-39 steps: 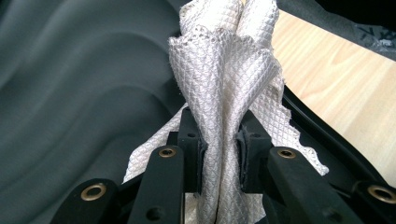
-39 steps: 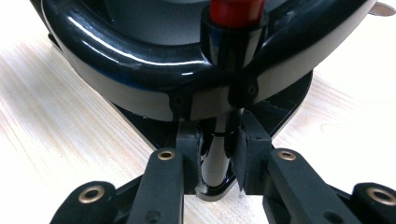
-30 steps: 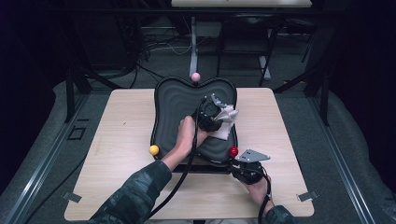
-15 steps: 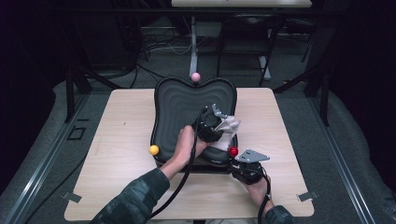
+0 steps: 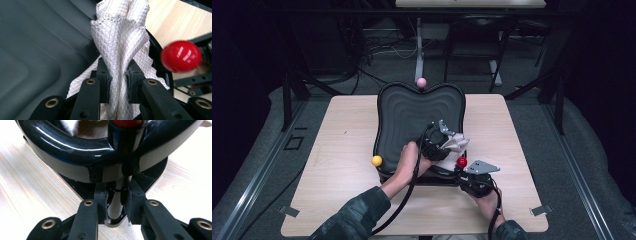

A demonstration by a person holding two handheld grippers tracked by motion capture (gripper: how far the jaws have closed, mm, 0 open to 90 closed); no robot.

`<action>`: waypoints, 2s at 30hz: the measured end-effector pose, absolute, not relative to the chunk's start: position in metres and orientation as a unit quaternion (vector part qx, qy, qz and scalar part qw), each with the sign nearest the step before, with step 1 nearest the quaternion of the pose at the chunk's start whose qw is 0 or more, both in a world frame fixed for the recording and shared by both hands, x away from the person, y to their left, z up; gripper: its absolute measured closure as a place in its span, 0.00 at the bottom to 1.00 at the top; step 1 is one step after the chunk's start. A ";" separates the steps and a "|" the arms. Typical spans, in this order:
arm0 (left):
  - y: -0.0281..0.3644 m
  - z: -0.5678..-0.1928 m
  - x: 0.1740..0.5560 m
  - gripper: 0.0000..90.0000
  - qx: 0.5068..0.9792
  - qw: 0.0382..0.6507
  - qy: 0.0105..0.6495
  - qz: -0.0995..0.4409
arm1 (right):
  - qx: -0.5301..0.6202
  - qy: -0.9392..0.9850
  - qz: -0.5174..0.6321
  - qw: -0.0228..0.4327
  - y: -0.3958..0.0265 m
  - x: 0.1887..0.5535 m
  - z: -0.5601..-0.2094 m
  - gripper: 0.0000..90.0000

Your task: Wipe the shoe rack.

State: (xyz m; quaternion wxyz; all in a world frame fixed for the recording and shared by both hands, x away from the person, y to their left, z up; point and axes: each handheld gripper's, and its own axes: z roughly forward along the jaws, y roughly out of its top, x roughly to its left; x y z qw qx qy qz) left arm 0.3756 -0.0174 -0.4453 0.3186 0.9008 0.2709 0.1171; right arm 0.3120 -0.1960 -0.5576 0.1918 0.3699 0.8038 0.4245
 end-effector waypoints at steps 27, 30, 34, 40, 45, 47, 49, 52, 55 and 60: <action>-0.008 -0.457 0.358 0.86 0.902 0.327 0.258 0.110 | 0.368 0.806 0.420 0.196 -0.196 0.311 -0.560 0.82; -0.005 -0.455 0.358 0.86 0.905 0.320 0.257 0.116 | 0.368 0.807 0.420 0.195 -0.196 0.312 -0.560 0.82; 0.004 -0.453 0.362 0.86 0.901 0.318 0.268 0.123 | 0.369 0.807 0.418 0.197 -0.195 0.311 -0.559 0.82; 0.016 -0.449 0.367 0.87 0.898 0.321 0.273 0.128 | 0.368 0.806 0.418 0.199 -0.195 0.311 -0.560 0.82; 0.024 -0.446 0.372 0.87 0.889 0.335 0.283 0.131 | 0.366 0.808 0.417 0.199 -0.195 0.312 -0.560 0.82; 0.027 -0.444 0.372 0.87 0.885 0.341 0.286 0.134 | 0.365 0.809 0.416 0.199 -0.195 0.312 -0.559 0.82; 0.031 -0.441 0.373 0.87 0.883 0.345 0.287 0.140 | 0.365 0.809 0.416 0.198 -0.195 0.312 -0.559 0.82; 0.038 -0.435 0.377 0.87 0.880 0.346 0.292 0.145 | 0.366 0.811 0.413 0.195 -0.195 0.312 -0.559 0.82; 0.043 -0.426 0.381 0.87 0.876 0.352 0.296 0.150 | 0.367 0.812 0.410 0.193 -0.195 0.312 -0.560 0.82; 0.049 -0.413 0.383 0.87 0.872 0.353 0.297 0.165 | 0.369 0.810 0.412 0.193 -0.194 0.313 -0.561 0.82</action>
